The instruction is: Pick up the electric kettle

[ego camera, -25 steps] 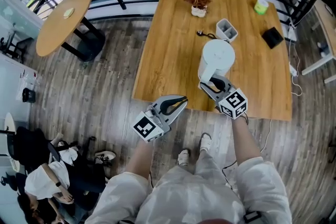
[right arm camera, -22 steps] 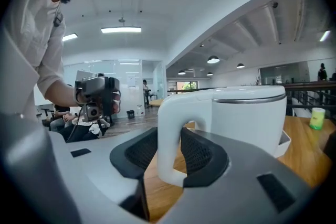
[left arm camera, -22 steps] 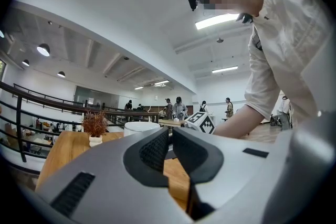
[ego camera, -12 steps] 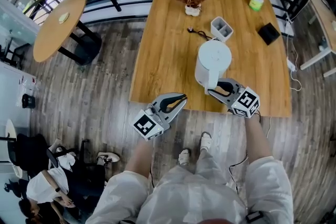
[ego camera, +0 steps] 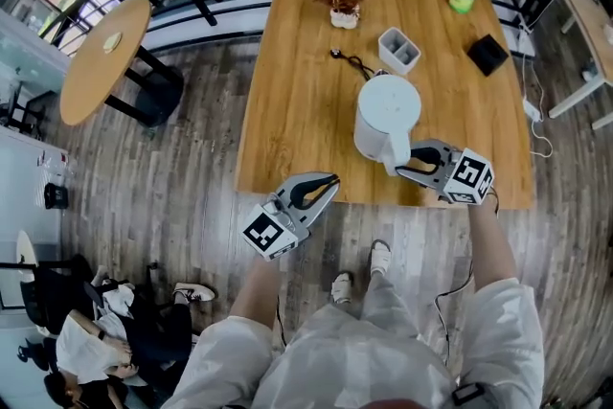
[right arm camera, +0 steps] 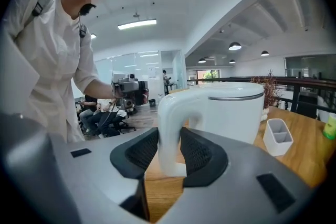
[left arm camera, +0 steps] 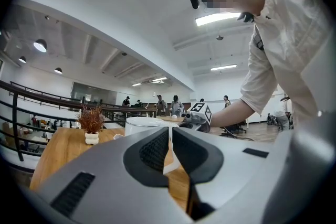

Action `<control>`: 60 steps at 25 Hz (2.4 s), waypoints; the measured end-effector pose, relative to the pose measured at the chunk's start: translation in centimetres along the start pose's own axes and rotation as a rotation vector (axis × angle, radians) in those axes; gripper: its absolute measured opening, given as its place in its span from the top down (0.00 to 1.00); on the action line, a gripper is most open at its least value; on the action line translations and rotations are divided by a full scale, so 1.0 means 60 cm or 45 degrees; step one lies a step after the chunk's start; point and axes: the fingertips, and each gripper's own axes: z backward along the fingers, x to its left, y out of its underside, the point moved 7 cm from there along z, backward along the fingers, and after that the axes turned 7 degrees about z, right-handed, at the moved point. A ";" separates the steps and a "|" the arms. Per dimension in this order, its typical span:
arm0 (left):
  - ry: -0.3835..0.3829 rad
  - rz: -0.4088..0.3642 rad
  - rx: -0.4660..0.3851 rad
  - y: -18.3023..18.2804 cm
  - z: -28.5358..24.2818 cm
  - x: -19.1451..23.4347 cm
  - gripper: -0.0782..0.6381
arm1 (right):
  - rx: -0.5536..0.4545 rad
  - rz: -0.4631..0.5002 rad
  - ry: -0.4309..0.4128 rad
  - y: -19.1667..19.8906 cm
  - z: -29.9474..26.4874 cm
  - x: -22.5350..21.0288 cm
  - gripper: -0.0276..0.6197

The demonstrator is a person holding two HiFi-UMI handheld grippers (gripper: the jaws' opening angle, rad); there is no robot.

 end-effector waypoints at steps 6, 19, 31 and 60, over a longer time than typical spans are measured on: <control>0.010 -0.003 0.011 0.005 -0.004 0.000 0.88 | -0.015 -0.009 0.055 0.005 -0.001 0.004 0.74; 0.012 -0.011 -0.032 -0.005 -0.010 -0.001 0.88 | -0.091 -0.130 0.911 0.018 0.005 0.085 0.73; -0.025 0.004 -0.059 -0.014 0.017 -0.010 0.88 | -0.124 -0.237 1.369 -0.020 -0.054 0.094 0.69; -0.128 0.079 -0.014 0.029 0.004 0.049 0.88 | 0.050 -0.228 1.420 0.032 -0.068 0.068 0.70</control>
